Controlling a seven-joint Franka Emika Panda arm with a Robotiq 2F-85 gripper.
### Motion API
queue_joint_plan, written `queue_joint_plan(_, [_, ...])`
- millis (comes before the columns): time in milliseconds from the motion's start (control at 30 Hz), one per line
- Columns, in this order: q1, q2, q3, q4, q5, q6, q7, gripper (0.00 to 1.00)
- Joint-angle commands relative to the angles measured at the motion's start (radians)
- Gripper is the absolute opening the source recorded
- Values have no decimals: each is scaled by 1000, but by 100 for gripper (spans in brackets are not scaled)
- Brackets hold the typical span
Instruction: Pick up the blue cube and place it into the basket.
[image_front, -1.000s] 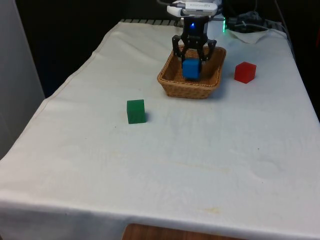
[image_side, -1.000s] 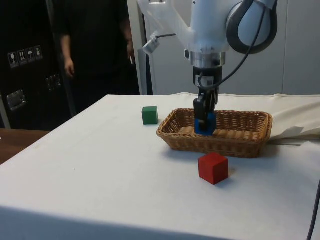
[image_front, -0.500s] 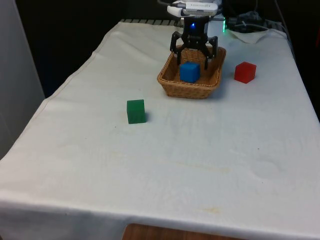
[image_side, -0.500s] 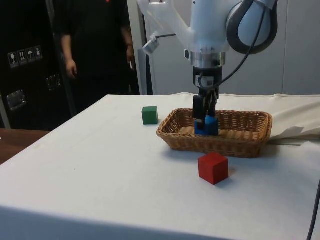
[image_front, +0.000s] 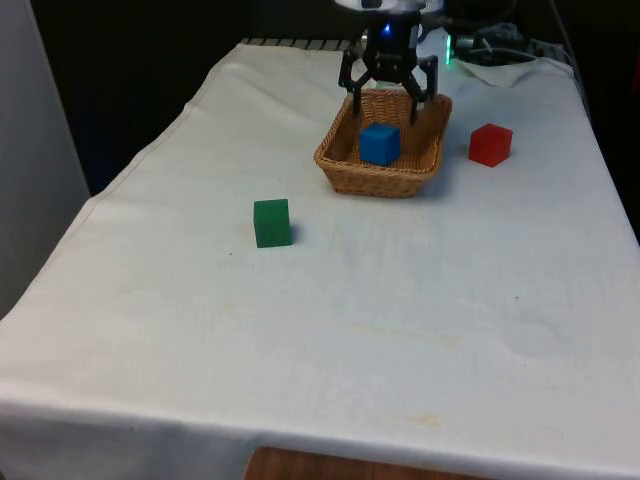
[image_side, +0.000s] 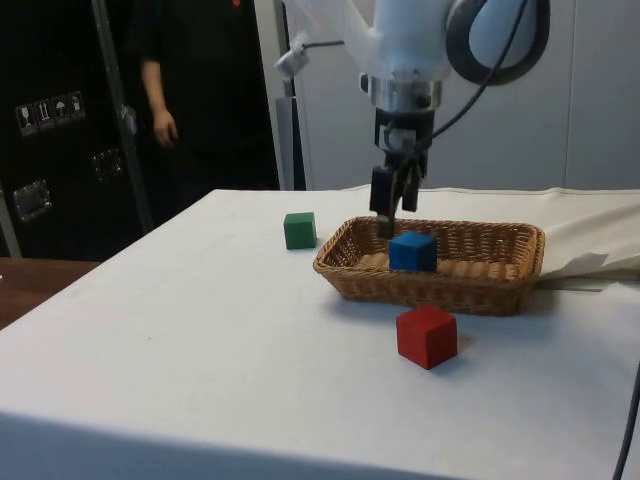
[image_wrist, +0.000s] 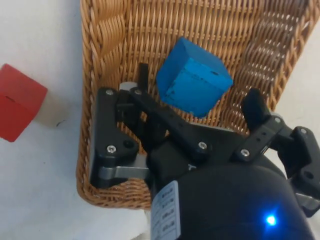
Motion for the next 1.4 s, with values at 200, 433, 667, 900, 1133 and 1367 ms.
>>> queue_joint_plan(200, [6,-37,10,36,14,-61,14,100])
queue_joint_plan(433, [7,-61,18,71,16,-101,25,100])
queue_joint_plan(667, [7,-89,27,113,18,-149,35,100])
queue_joint_plan(900, [8,-106,33,153,21,-189,40,100])
queue_joint_plan(1133, [8,-121,39,189,27,-222,41,100])
queue_joint_plan(1367, [4,-130,44,227,25,-247,42,100])
